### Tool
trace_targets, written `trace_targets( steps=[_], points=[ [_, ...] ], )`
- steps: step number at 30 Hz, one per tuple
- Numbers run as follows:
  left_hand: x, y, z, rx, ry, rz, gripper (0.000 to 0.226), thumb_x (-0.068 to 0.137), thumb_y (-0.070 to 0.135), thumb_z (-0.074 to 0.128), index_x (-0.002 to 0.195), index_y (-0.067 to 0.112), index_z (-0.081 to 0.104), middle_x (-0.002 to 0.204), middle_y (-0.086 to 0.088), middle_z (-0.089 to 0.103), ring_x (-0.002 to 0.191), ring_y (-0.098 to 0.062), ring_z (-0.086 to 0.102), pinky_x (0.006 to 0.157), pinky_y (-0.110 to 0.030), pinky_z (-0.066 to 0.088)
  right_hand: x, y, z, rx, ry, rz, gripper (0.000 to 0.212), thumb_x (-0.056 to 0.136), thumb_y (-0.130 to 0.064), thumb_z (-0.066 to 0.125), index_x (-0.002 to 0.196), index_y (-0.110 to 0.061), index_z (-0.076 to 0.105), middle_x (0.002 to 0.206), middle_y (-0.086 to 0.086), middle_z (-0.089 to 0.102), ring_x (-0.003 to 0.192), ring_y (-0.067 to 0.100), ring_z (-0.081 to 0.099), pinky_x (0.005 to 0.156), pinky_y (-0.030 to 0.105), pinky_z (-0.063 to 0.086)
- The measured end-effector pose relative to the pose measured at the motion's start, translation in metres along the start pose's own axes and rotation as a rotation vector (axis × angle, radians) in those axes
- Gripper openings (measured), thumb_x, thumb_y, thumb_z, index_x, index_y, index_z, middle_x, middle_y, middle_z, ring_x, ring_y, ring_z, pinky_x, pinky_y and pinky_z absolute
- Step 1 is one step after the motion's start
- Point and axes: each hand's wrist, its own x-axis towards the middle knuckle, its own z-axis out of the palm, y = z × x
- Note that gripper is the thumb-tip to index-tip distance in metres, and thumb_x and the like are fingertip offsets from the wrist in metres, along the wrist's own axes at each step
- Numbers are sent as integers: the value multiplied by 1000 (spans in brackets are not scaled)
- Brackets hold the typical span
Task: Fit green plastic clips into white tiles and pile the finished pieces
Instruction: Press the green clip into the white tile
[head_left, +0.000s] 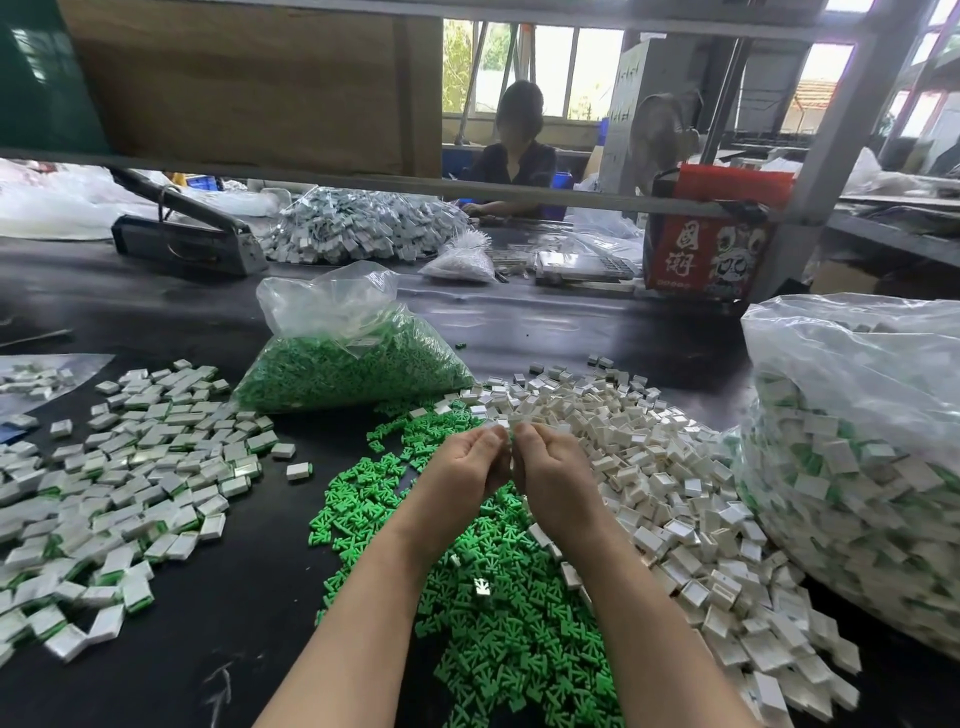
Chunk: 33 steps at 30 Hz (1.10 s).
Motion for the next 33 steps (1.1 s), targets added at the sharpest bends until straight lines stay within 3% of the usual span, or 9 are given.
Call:
trace_targets(
  steps=[3,6,11,13,17,19,29,33],
  points=[
    [0,-2,2,-11,-2,15,49,107,17,37,67,23,65,54,16,56,47,6,49,47,-6,38,2,3,2,-149,40,-42,46,103,-19,39,58,-20,48,55,-8,50,53,9,44,56,34,38],
    [1,-6,3,-7,1,13,41,107,15,35,77,20,63,57,15,61,50,7,53,49,-6,40,1,4,2,-273,73,-69,44,103,-24,38,61,-20,50,61,-1,56,58,16,51,61,37,42],
    [4,-11,4,-3,26,-38,44,107,19,36,89,25,76,87,5,76,85,-4,69,71,-16,51,-3,3,2,-415,38,-86,53,95,-43,24,76,-12,62,75,7,66,68,21,61,65,36,48],
    [5,-12,3,-16,41,-42,43,106,19,36,92,24,76,95,0,76,95,-10,71,77,-18,53,-4,5,3,-415,43,-83,53,96,-42,24,76,-13,63,73,6,67,68,21,60,64,36,47],
    [4,-15,5,44,68,-27,38,107,19,36,91,17,71,84,5,75,81,-3,69,69,-13,51,-5,7,7,-423,52,-76,46,103,-33,29,69,-21,55,70,4,63,65,21,58,62,34,45],
    [4,-17,6,84,101,-13,37,107,18,36,89,17,69,80,7,73,77,-2,67,69,-15,49,-5,9,7,-448,57,-76,44,104,-29,31,75,-14,61,77,10,68,71,25,61,67,36,47],
    [3,-17,8,111,119,-17,38,107,19,37,87,17,69,82,4,74,84,-8,68,76,-23,50,-3,14,6,-473,71,-106,45,103,-26,32,79,-8,66,77,12,68,71,26,61,67,37,49],
    [3,-16,9,122,124,-27,36,107,19,37,92,17,69,89,1,74,90,-11,69,79,-24,51,-3,13,5,-498,50,-118,43,102,-26,32,72,-17,61,71,3,64,65,19,57,59,29,41]
  ],
)
